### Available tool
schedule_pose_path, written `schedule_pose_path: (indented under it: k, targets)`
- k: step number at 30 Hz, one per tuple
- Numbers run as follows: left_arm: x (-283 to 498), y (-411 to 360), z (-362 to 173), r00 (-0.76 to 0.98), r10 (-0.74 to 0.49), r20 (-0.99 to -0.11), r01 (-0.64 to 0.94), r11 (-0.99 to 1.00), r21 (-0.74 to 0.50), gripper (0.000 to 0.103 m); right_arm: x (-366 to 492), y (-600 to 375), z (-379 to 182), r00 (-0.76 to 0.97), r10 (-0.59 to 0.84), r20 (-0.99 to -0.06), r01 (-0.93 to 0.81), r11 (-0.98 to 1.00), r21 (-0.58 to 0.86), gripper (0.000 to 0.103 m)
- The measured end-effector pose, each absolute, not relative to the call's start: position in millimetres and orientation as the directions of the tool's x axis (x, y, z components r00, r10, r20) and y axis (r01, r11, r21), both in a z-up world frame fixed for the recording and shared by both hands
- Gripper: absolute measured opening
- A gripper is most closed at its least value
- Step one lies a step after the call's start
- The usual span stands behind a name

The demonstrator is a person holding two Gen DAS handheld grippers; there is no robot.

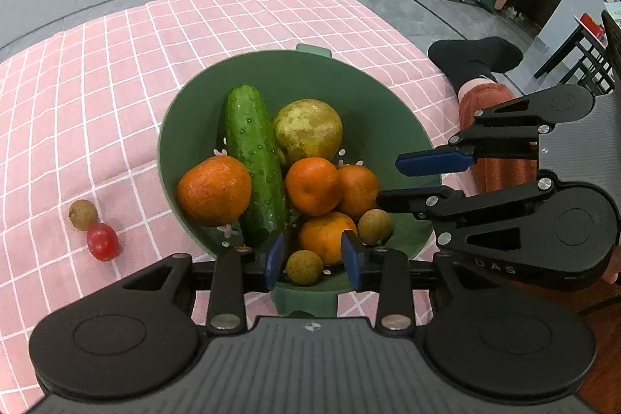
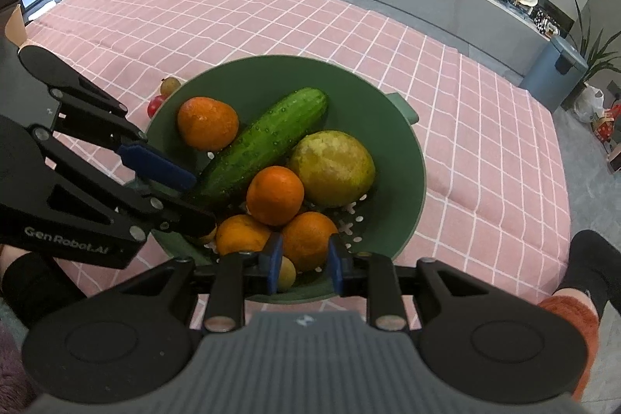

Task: Organize fruits
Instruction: 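Open the left tool while the right tool opens, releasing both brown fruits into the colander, then move both tools back to the red tomato and last brown fruit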

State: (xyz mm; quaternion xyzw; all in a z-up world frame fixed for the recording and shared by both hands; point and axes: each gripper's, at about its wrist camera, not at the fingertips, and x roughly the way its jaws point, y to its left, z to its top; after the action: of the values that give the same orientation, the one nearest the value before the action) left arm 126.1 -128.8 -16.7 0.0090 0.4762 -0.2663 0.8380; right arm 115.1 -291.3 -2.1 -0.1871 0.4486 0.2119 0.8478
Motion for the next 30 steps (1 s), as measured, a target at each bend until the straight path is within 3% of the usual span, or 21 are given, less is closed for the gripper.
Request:
schedule_pose_path:
  k: [1,3,14,17,30]
  targets:
    - [124,-127,-14,0.411,-0.437,-0.8,0.453,0.86,-0.237,0.043,114,-291,0,0.514,0.19,-0.837,-0.527,0.839,-0.133,0.033]
    - [120,-123,-7,0.427,-0.443,-0.789,0.453,0.859,-0.237,0.048,112,-290,5,0.53,0.186,-0.827,-0.523,0.84,-0.146,0.038]
    - [101,-85,23,0.53,-0.403,-0.746,0.41,0.892,-0.19,0.052,101,-268,33,0.586,0.252,-0.77,-0.524,0.843,-0.123,0.046]
    - [102,-71,26,0.541,-0.381,-0.75,0.383,0.906,-0.184,0.052,101,-257,37,0.589,0.28,-0.758,-0.536,0.838,-0.107,0.055]
    - [110,-2,24,0.595,-0.347,-0.725,0.288,0.934,-0.21,0.052,110,-201,47,0.582,0.368,-0.725,-0.641,0.756,-0.131,0.055]
